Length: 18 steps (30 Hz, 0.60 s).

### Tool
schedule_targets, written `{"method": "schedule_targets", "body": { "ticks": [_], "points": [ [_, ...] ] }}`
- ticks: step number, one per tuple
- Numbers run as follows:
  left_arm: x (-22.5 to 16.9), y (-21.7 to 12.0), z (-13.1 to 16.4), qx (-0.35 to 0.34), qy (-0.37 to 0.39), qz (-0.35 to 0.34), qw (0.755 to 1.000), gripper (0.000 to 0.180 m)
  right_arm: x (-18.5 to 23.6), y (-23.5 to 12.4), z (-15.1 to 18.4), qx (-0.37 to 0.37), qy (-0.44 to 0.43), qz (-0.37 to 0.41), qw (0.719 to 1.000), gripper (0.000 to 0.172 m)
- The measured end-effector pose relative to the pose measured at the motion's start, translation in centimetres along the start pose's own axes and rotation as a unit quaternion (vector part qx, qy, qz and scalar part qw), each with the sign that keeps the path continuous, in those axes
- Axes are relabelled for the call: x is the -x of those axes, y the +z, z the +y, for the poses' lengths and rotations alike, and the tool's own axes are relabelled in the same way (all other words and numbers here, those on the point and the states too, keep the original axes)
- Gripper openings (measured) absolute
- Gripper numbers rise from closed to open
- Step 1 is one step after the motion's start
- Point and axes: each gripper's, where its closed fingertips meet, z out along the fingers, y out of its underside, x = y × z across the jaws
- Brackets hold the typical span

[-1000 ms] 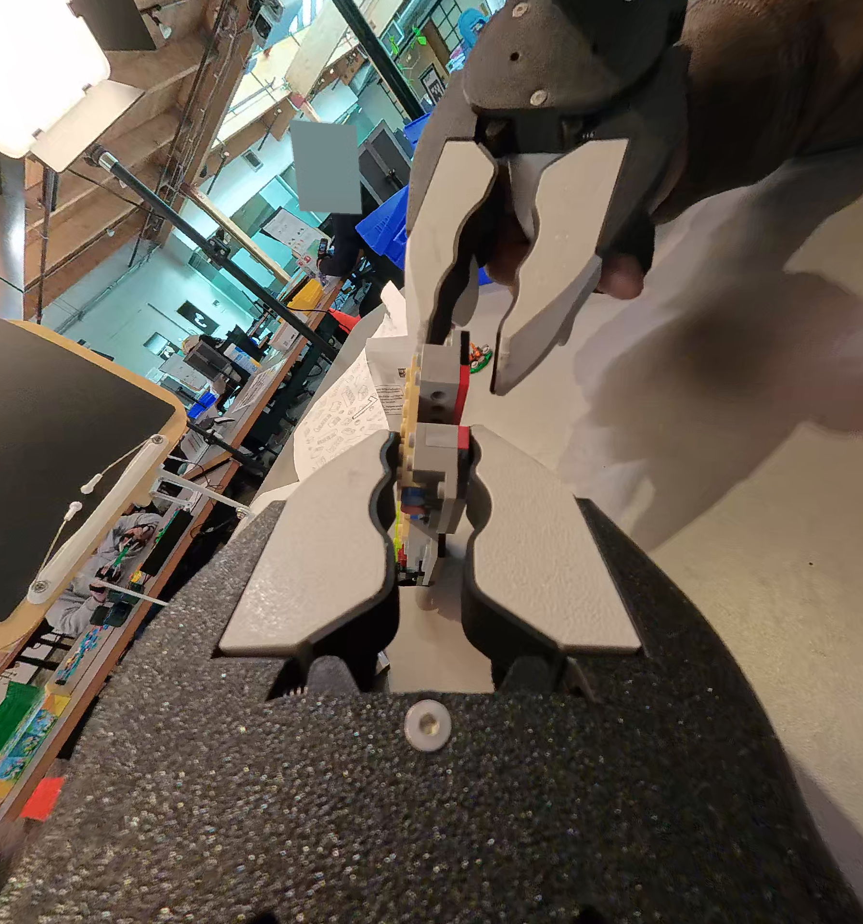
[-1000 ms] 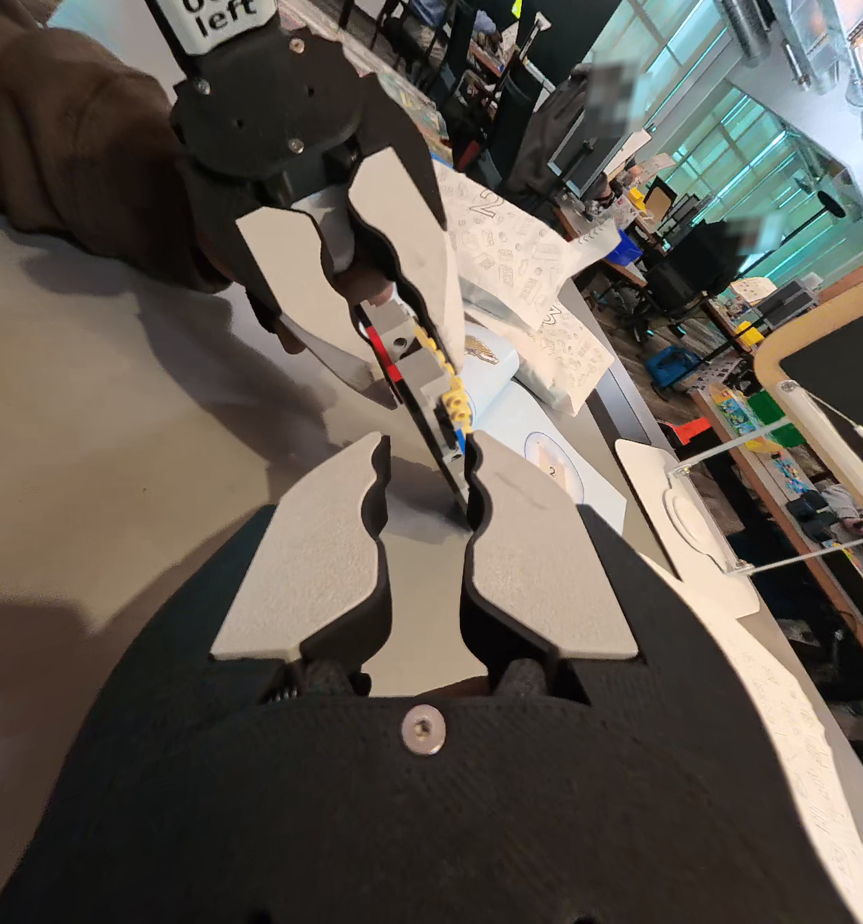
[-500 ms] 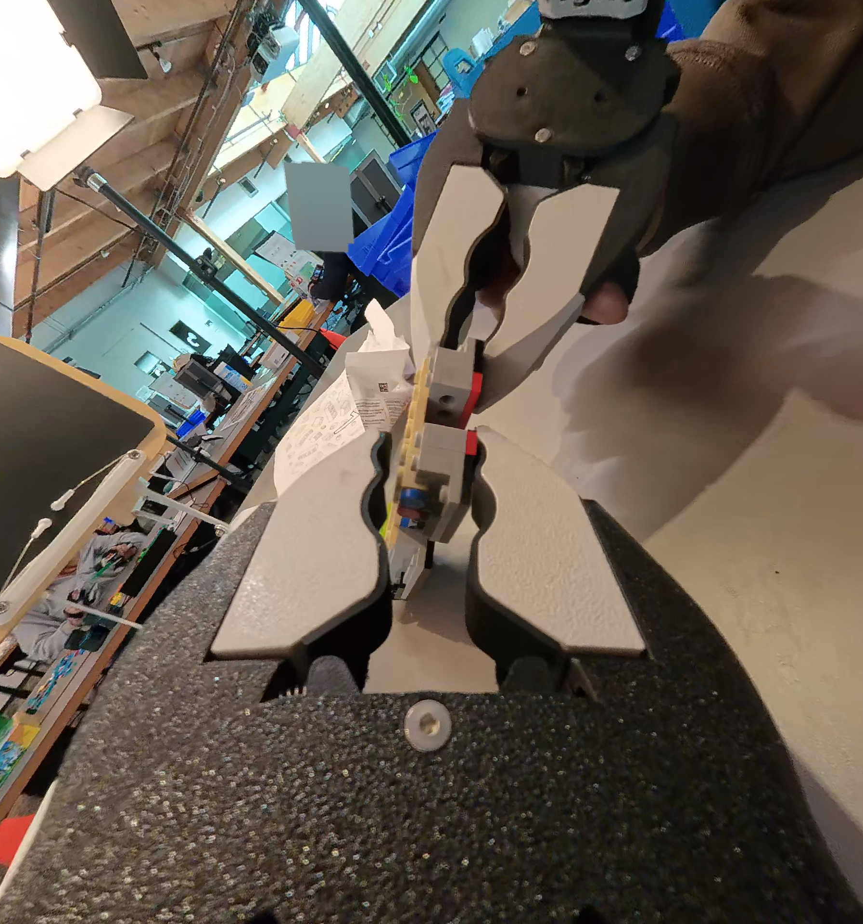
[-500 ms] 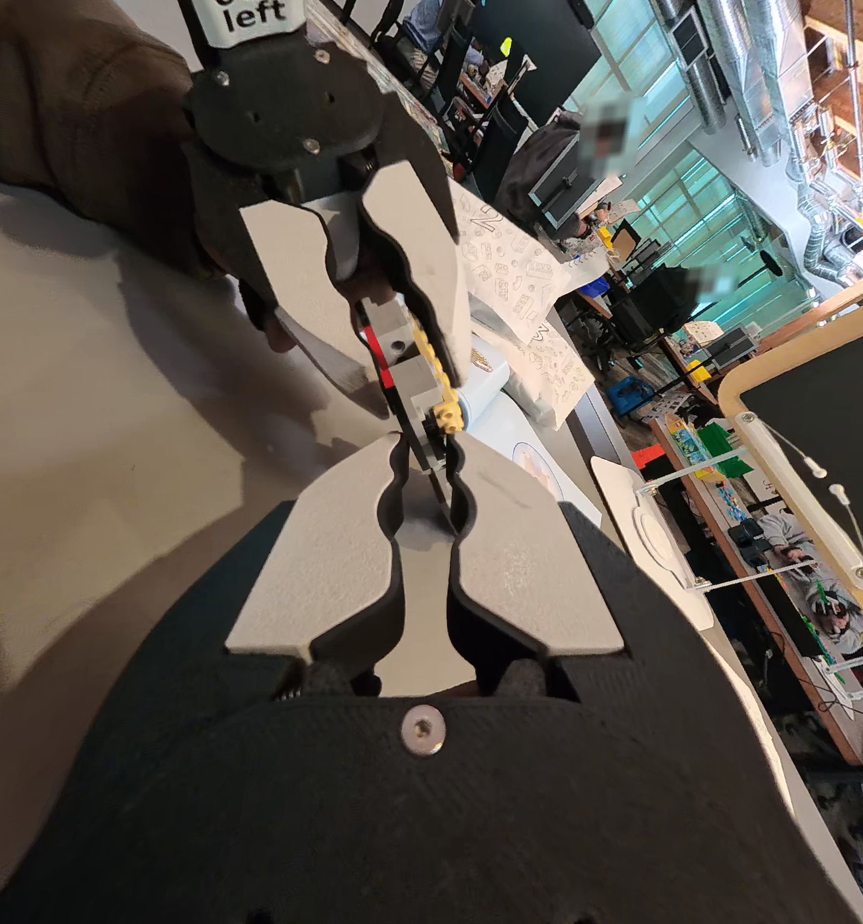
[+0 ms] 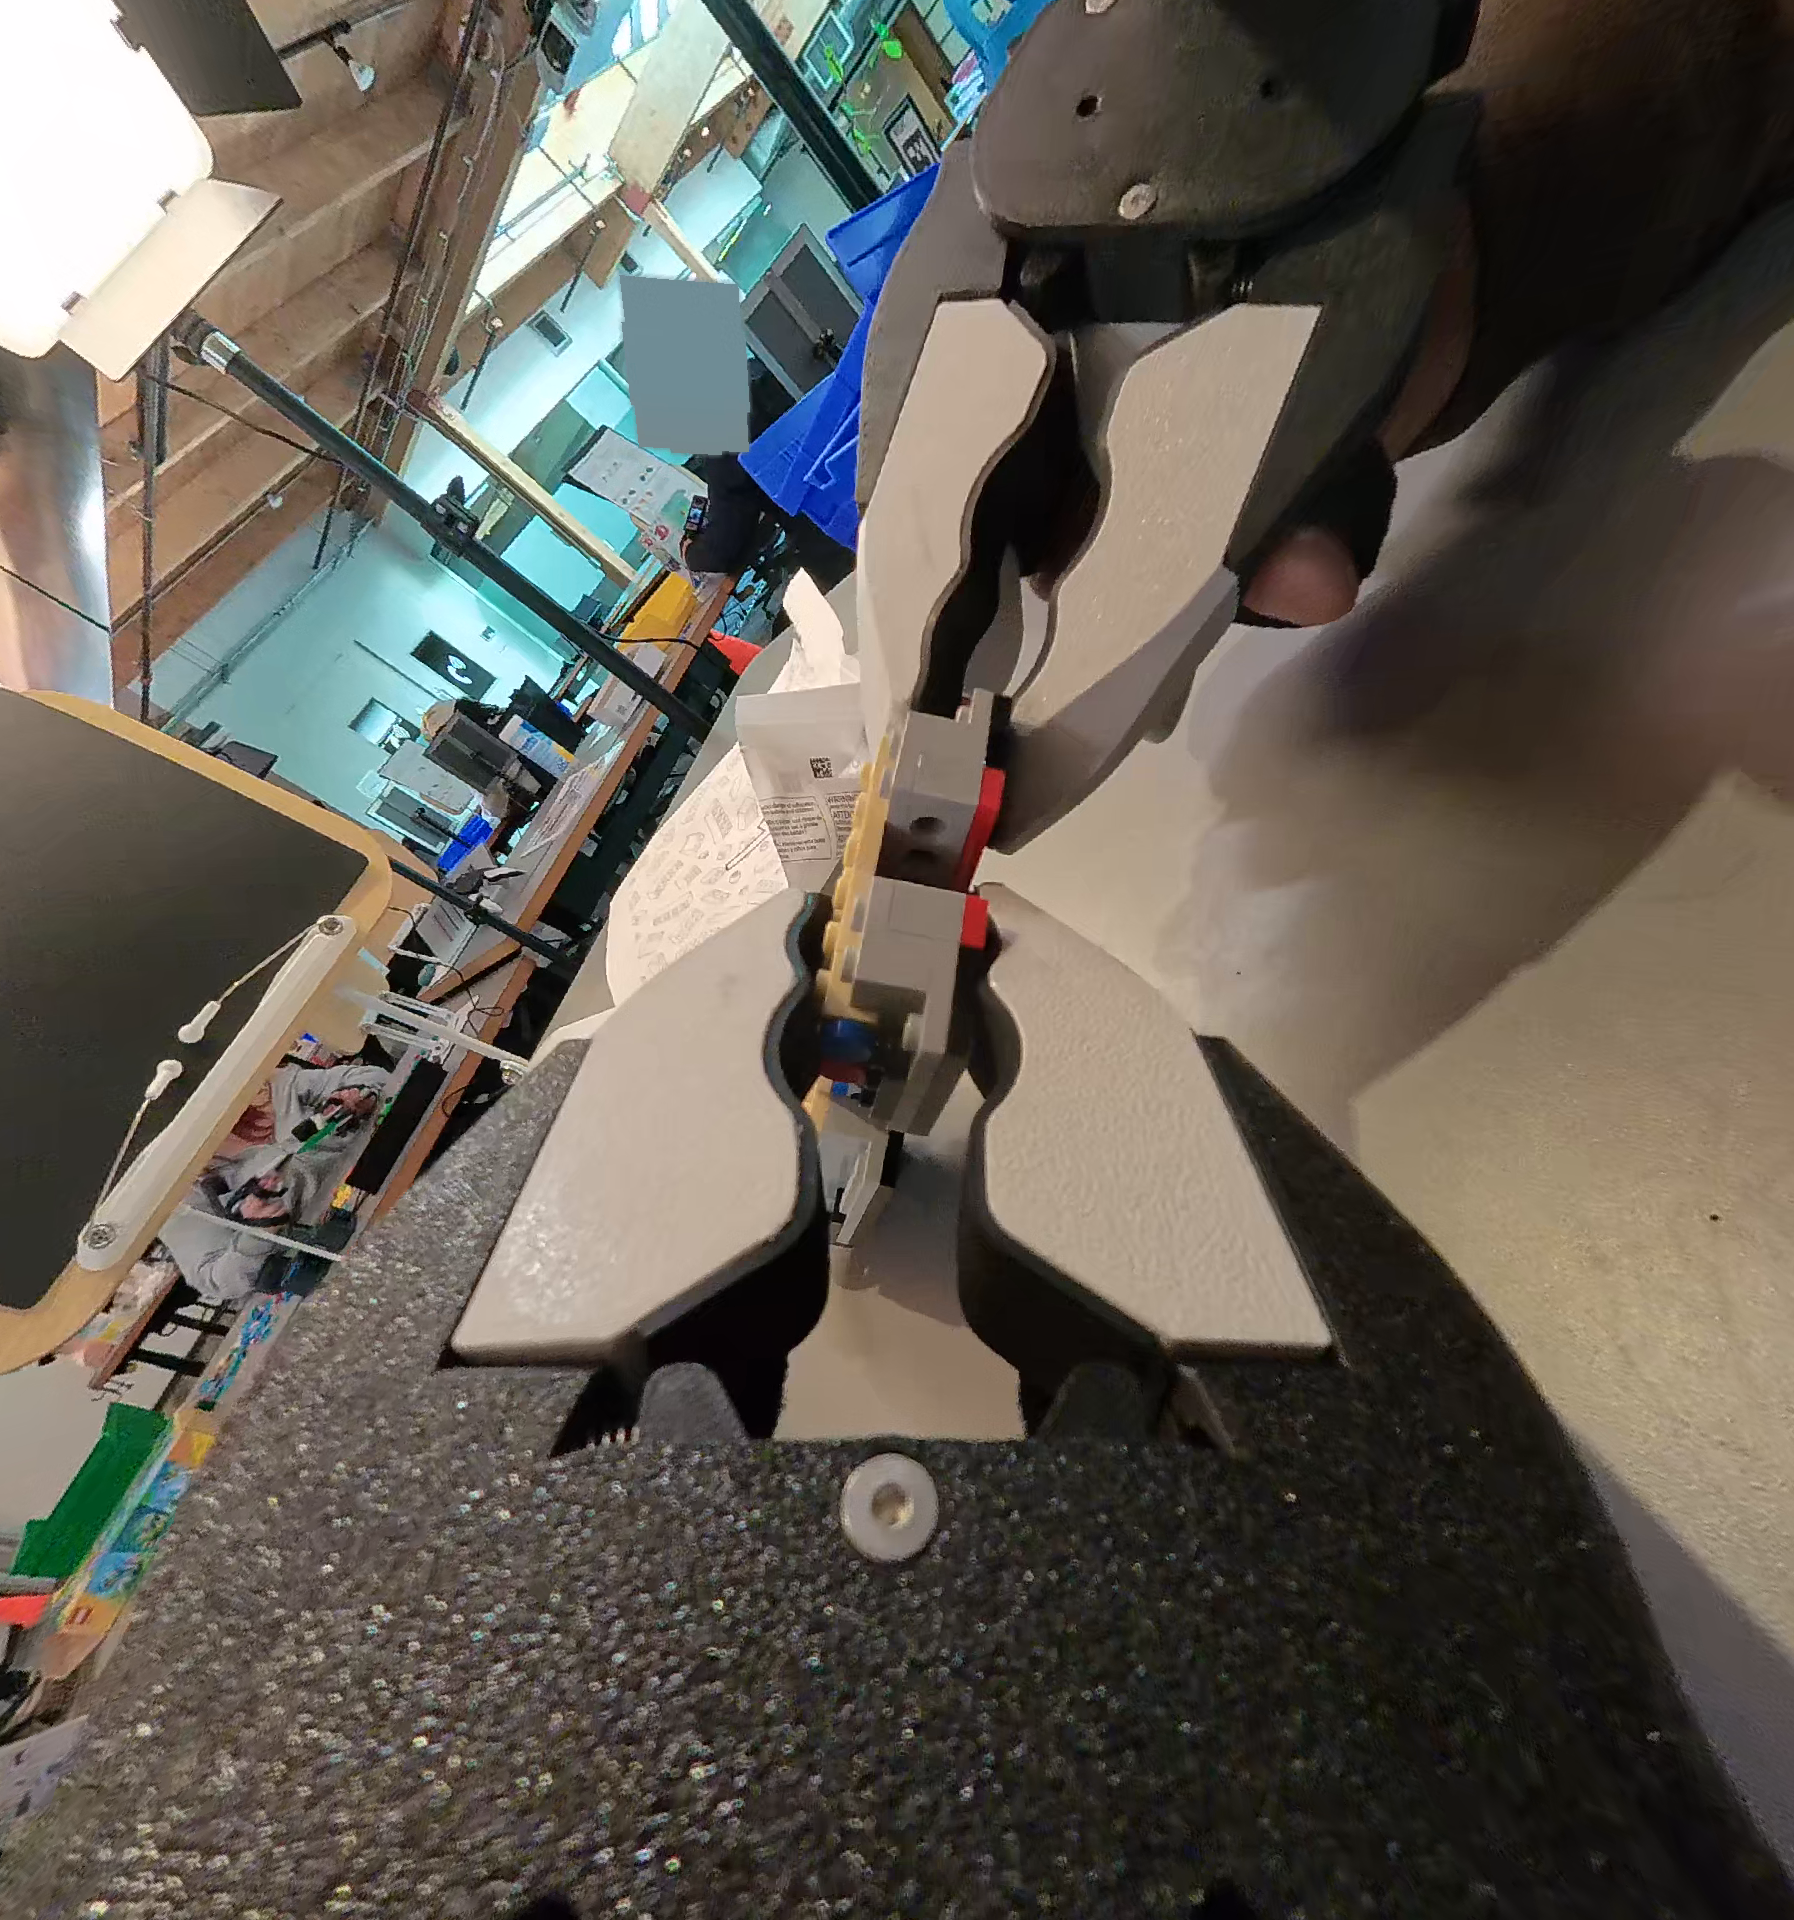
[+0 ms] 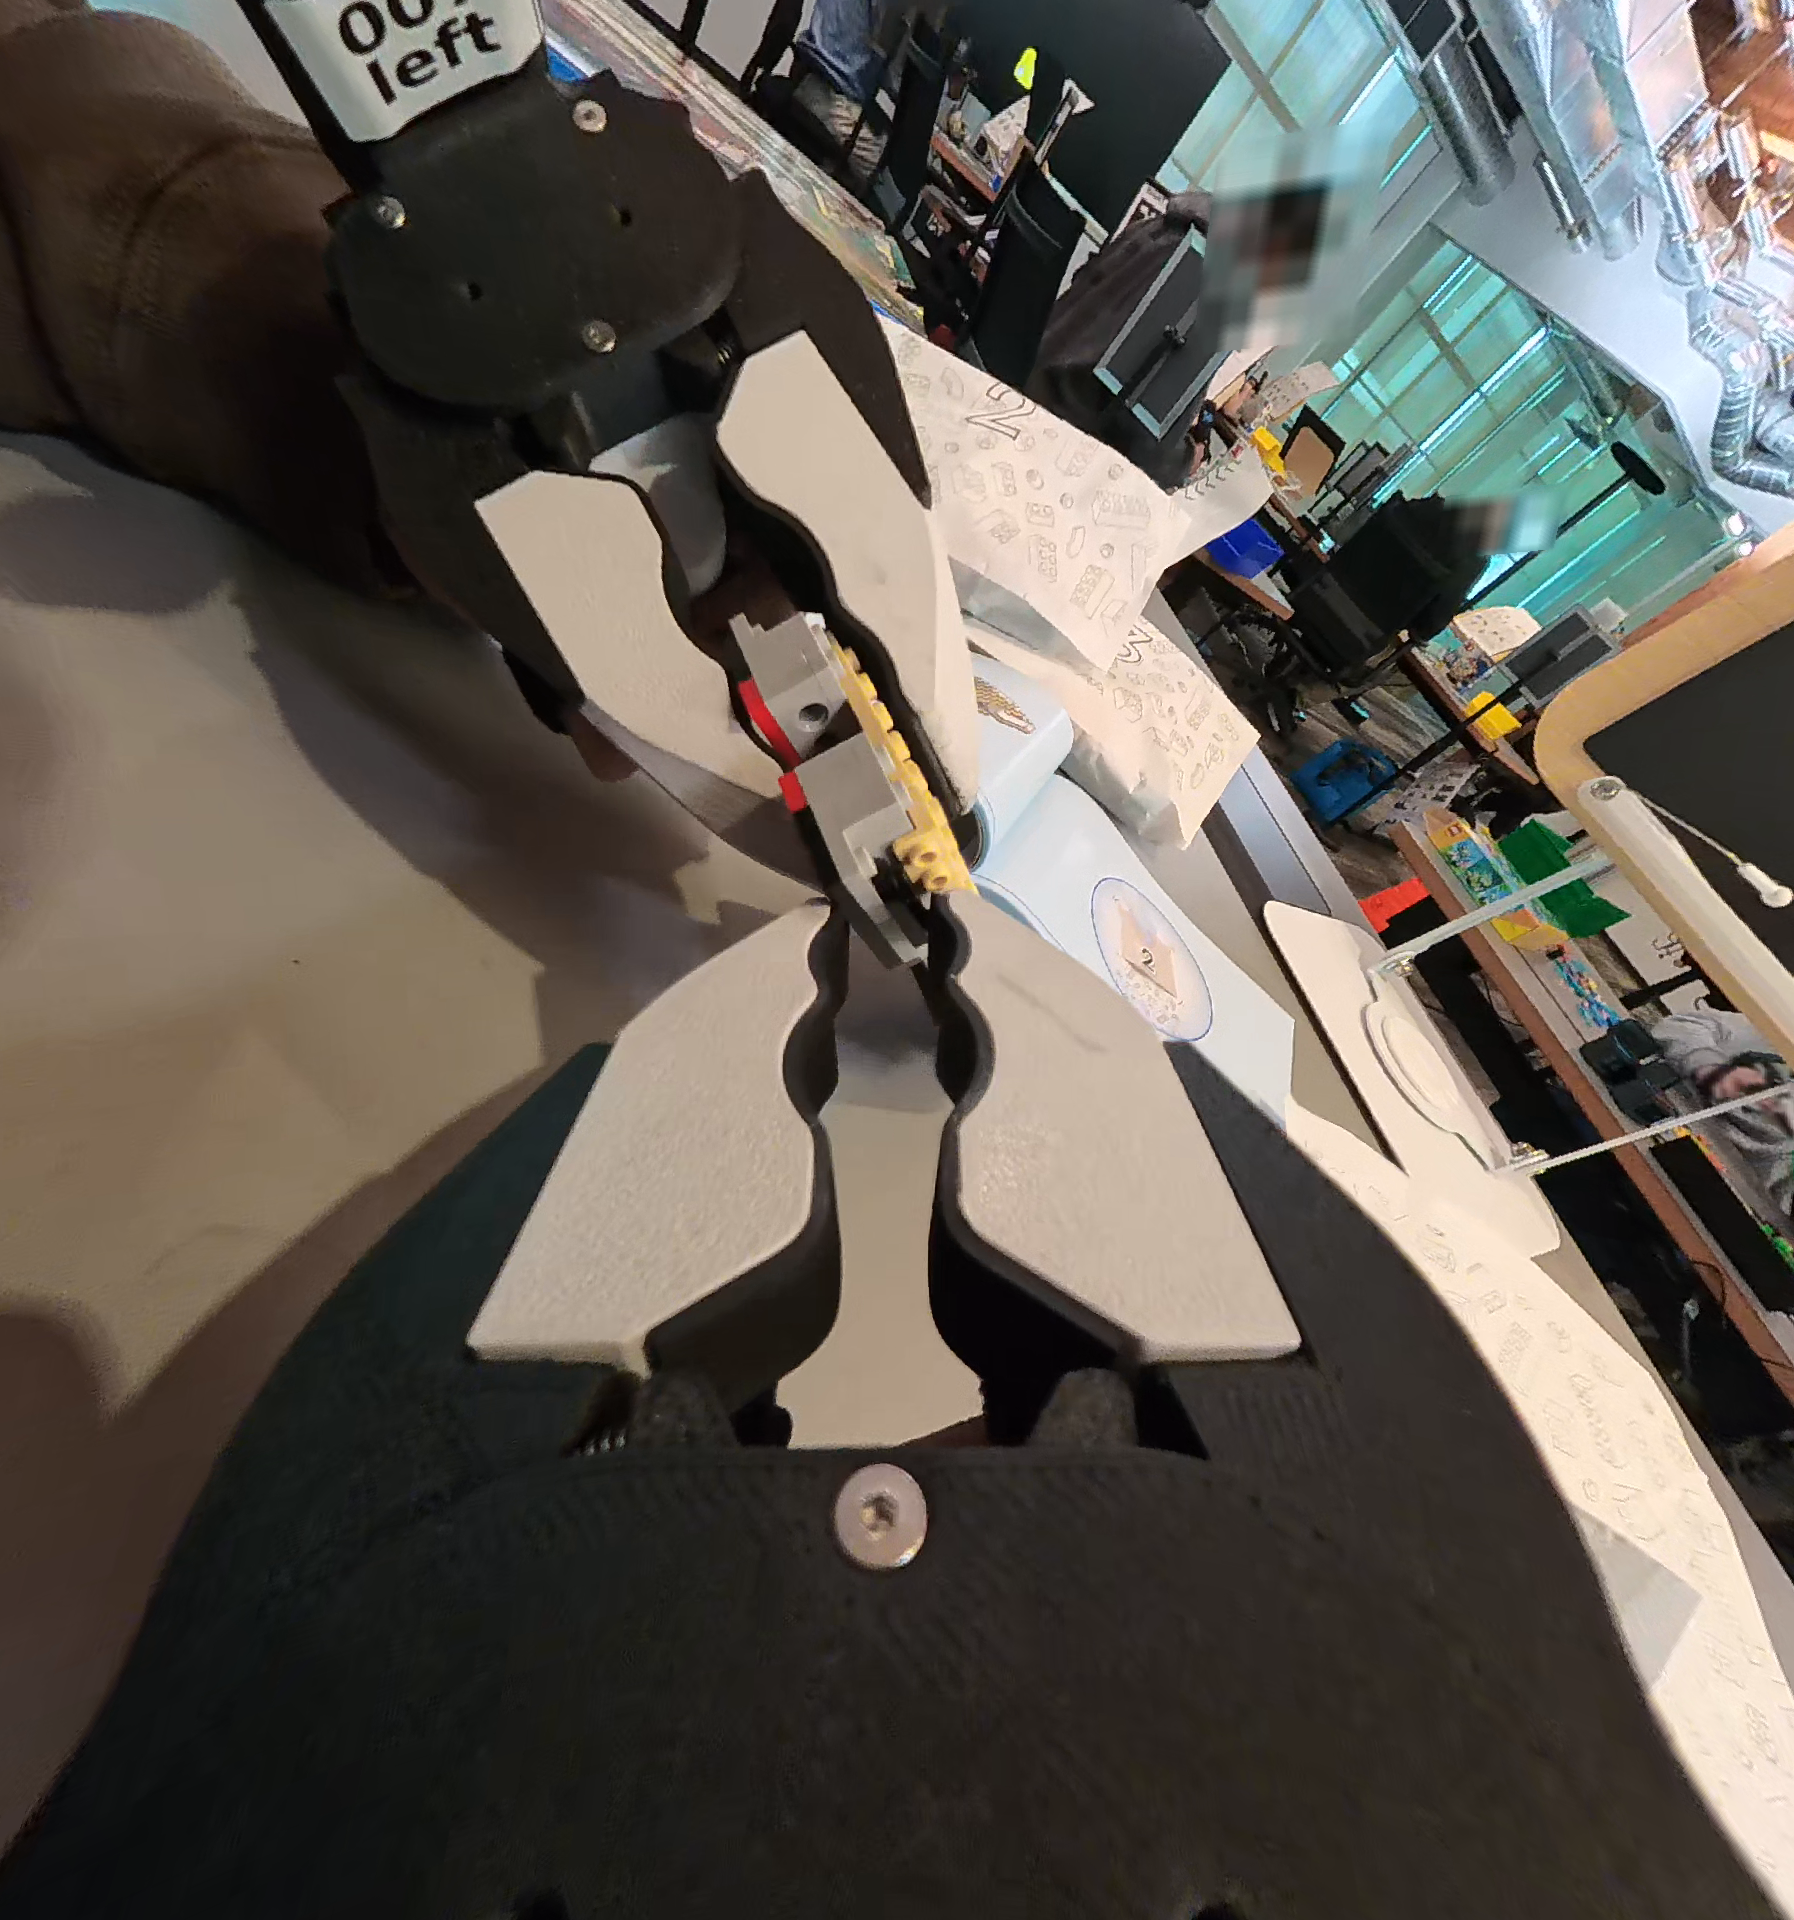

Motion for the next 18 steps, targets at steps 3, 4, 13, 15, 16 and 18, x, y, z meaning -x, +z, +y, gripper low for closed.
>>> {"method": "schedule_targets", "body": {
  "ticks": [3, 4, 13, 15, 16, 18],
  "points": [
    [-0.2, 0.0, 0.1, 0.001, 0.012, 0.002, 1.000, 0.024, 0.3, -0.1, 0.1, 0.000, 0.004, -0.008, 1.000, 0.015],
    [-0.4, 0.0, 0.1, 0.002, 0.021, 0.004, 1.000, 0.024, 0.4, -0.1, 0.2, 0.000, 0.009, -0.018, 1.000, 0.016],
    [-3.4, 0.3, 0.8, 0.028, 0.164, 0.032, 0.986, 0.024, 3.6, -1.7, 1.7, 0.009, 0.224, -0.232, 0.947, 0.030],
    [-3.6, 0.3, 0.9, 0.030, 0.182, 0.033, 0.982, 0.024, 3.7, -1.8, 2.1, 0.015, 0.265, -0.249, 0.931, 0.033],
    [-3.8, 0.3, 1.0, 0.031, 0.192, 0.034, 0.980, 0.023, 3.7, -1.8, 2.2, 0.019, 0.278, -0.253, 0.927, 0.035],
    [-4.3, 0.4, 1.1, 0.036, 0.214, 0.039, 0.975, 0.023, 3.9, -1.8, 2.0, 0.017, 0.291, -0.260, 0.920, 0.040]
  ]
}}
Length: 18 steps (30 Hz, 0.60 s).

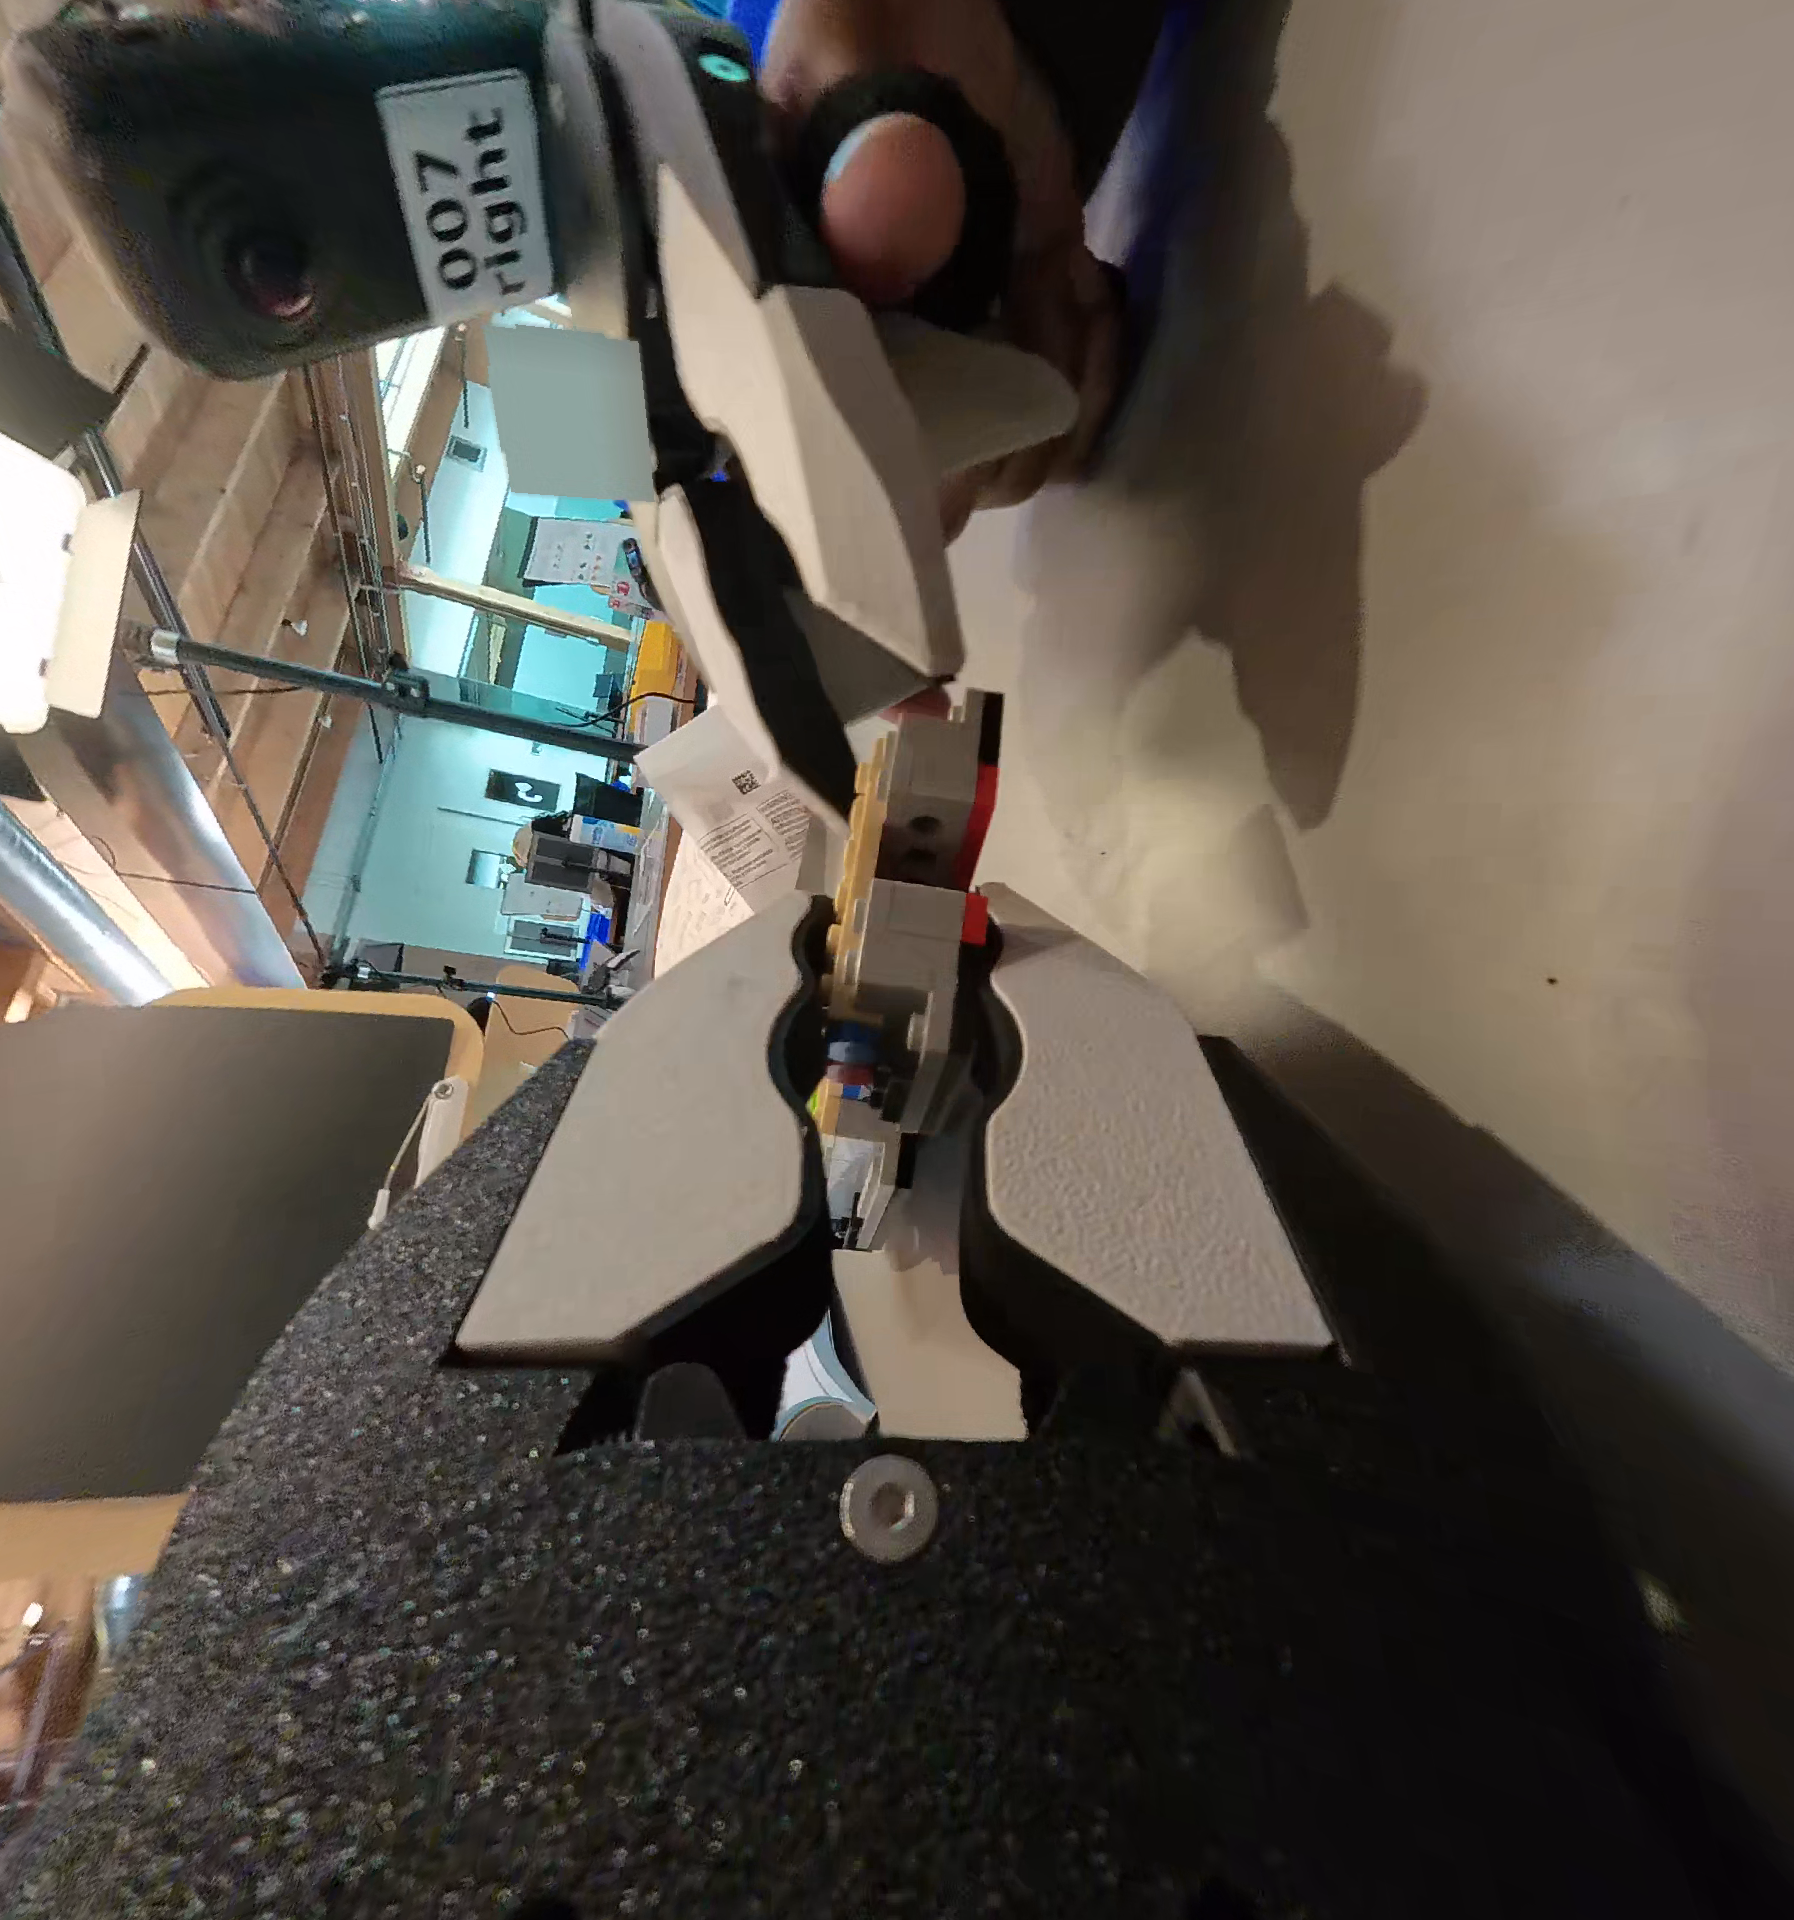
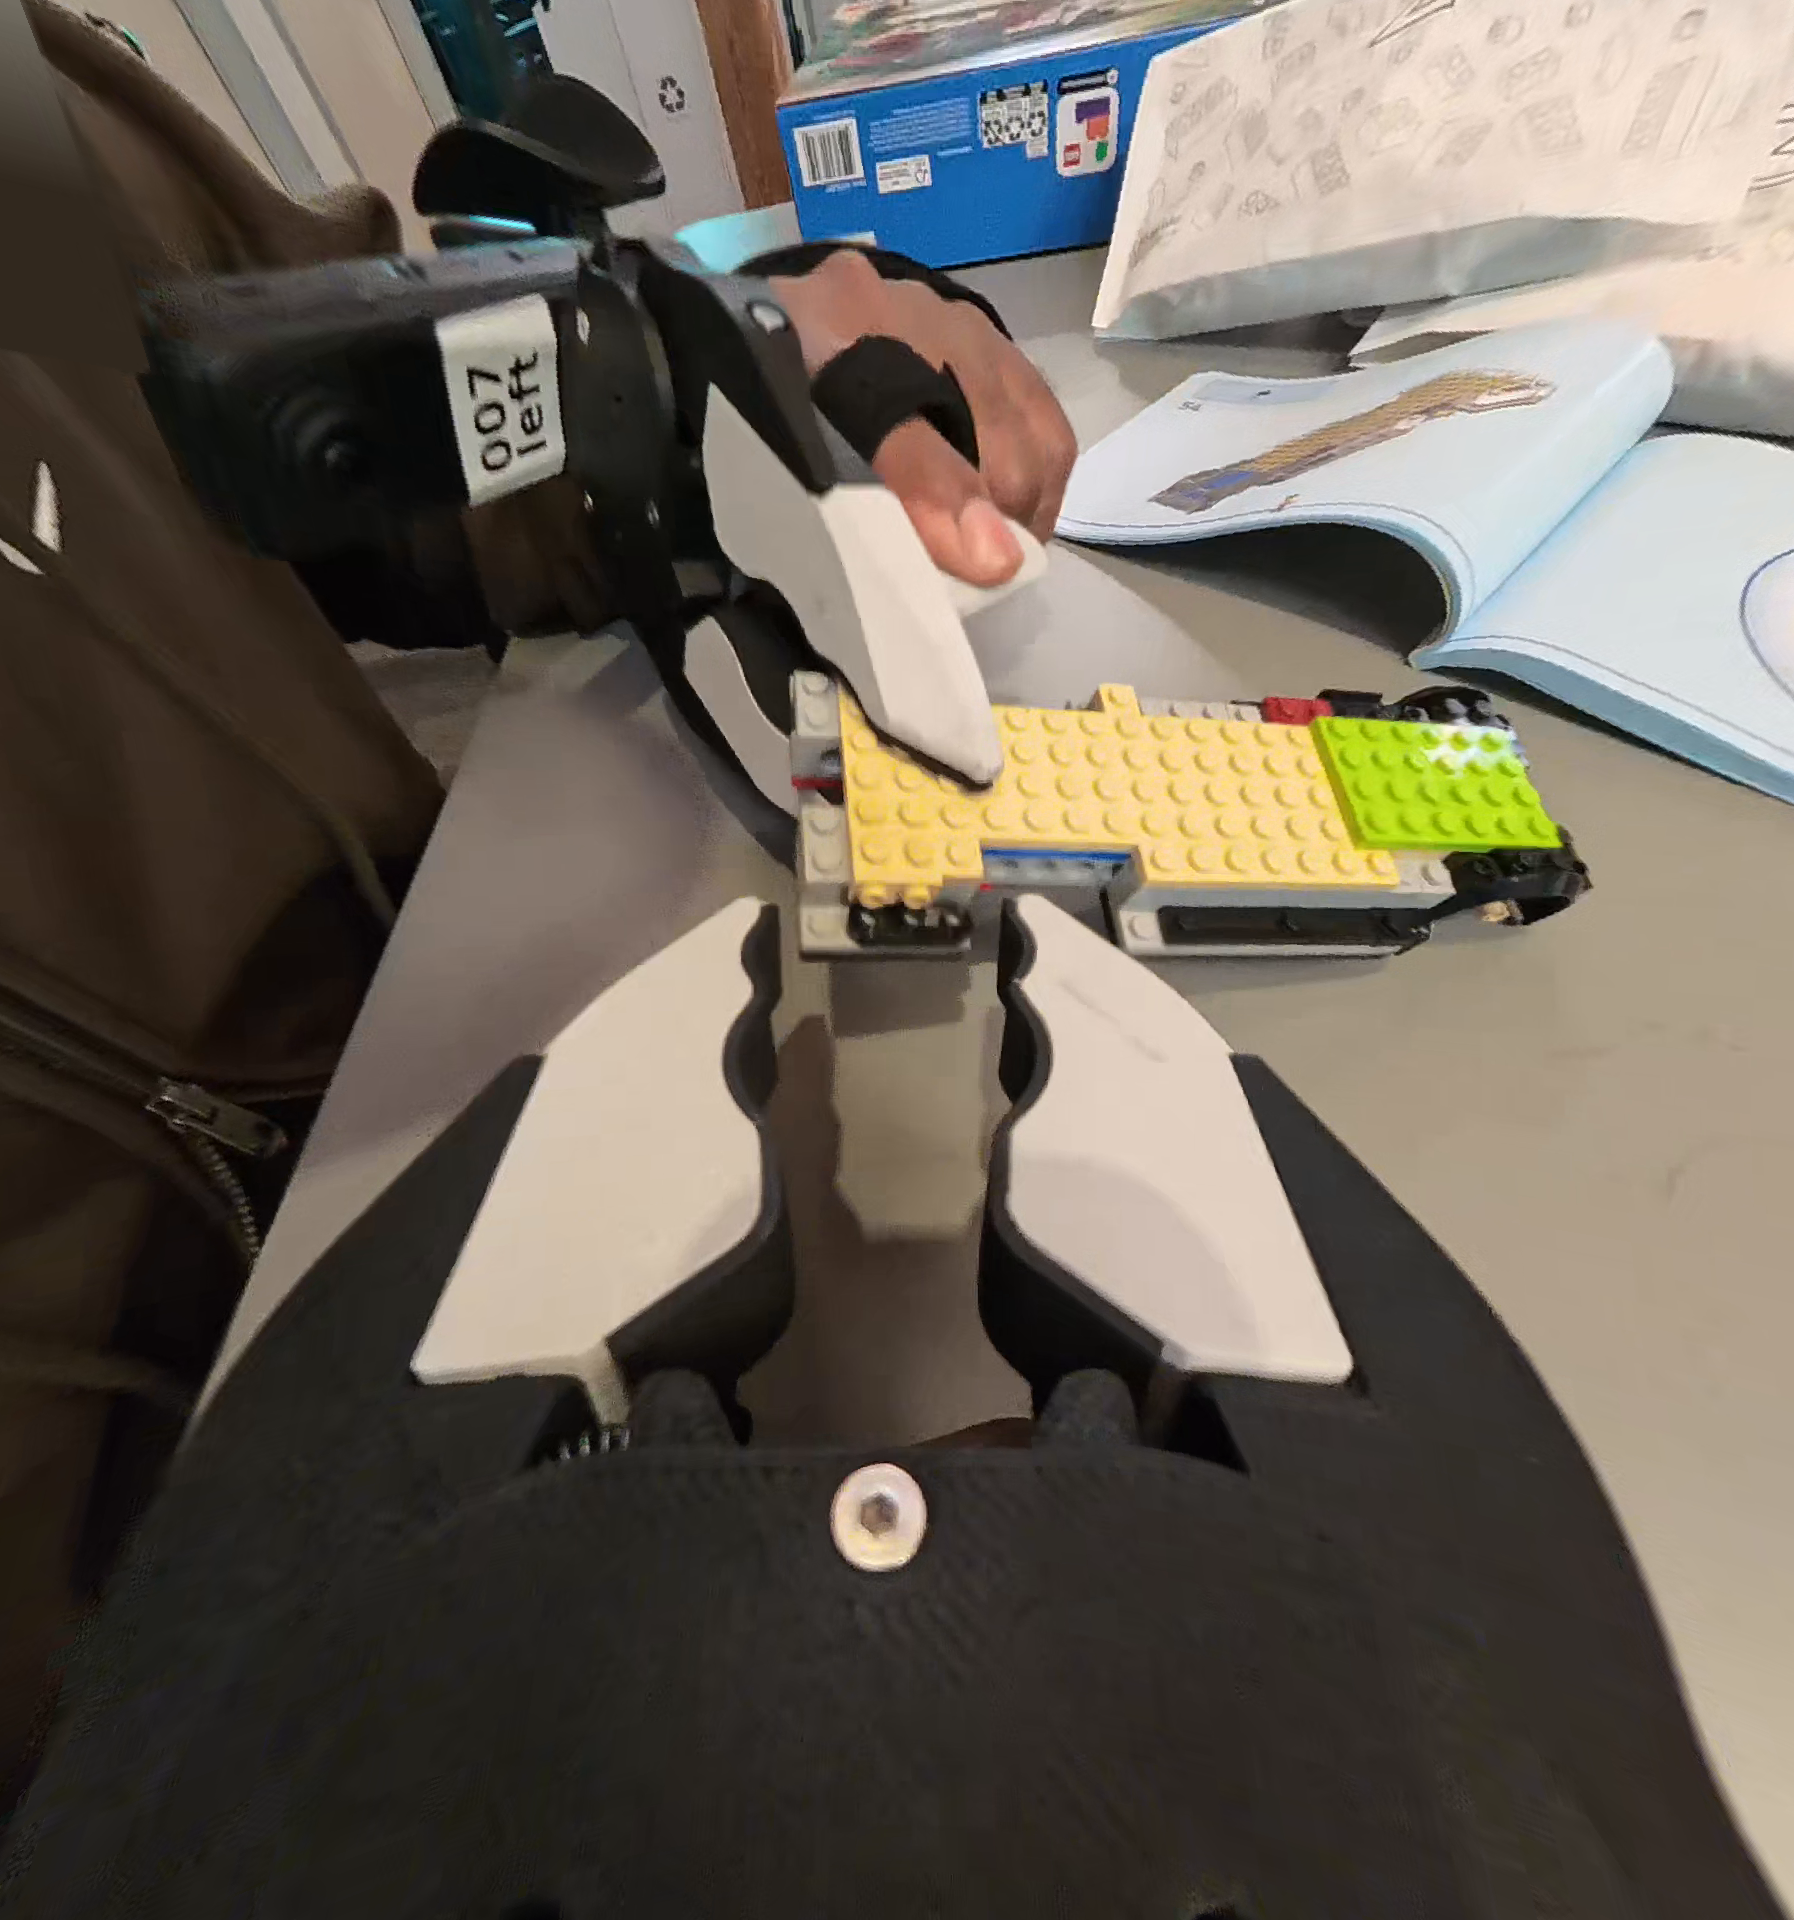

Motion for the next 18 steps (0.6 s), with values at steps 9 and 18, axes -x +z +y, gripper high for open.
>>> {"method": "schedule_targets", "body": {
  "ticks": [9, 18],
  "points": [
    [-1.3, 0.7, -0.3, 0.016, 0.050, 0.013, 0.999, 0.024, 0.1, 1.3, 1.6, 0.063, -0.003, 0.028, 0.998, 0.036],
    [-2.3, 1.0, -0.3, 0.026, 0.089, 0.024, 0.995, 0.024, 0.2, 2.0, 3.3, 0.122, 0.020, 0.028, 0.992, 0.037]
  ]
}}
